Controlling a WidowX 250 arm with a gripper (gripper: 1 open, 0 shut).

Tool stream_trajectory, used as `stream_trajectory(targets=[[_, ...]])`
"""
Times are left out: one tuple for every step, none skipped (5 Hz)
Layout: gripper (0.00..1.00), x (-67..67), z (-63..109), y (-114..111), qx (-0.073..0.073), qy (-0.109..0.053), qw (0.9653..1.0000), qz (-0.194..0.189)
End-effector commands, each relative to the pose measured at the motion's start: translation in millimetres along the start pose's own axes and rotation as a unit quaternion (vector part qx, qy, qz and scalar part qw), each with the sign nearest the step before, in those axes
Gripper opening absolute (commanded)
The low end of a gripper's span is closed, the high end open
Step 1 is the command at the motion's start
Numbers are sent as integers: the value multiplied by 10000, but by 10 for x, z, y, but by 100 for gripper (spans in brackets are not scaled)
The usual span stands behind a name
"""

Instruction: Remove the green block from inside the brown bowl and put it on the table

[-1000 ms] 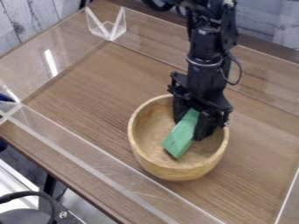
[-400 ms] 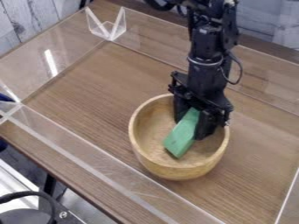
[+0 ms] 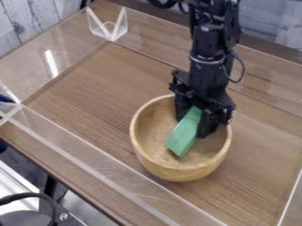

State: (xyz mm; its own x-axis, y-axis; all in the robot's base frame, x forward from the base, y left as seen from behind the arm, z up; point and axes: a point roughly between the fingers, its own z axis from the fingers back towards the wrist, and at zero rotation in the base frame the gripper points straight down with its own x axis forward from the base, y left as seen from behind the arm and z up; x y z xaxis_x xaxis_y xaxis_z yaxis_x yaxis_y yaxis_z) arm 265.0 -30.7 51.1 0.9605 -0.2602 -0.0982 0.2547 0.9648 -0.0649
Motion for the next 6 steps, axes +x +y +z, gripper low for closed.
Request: stream_trajectory(targets=[[0,119,297,12,108,-511,9986,27],[0,146,371,-11,116,-611,9981,21],[0,221,463,-76,106,-751,9971,-33],[0,308,533,-168,82,-867,9962,-90],[0,398,572,-276,40,-951,9953,-156],[0,574,595,-428,7,-1007,9947,-216]])
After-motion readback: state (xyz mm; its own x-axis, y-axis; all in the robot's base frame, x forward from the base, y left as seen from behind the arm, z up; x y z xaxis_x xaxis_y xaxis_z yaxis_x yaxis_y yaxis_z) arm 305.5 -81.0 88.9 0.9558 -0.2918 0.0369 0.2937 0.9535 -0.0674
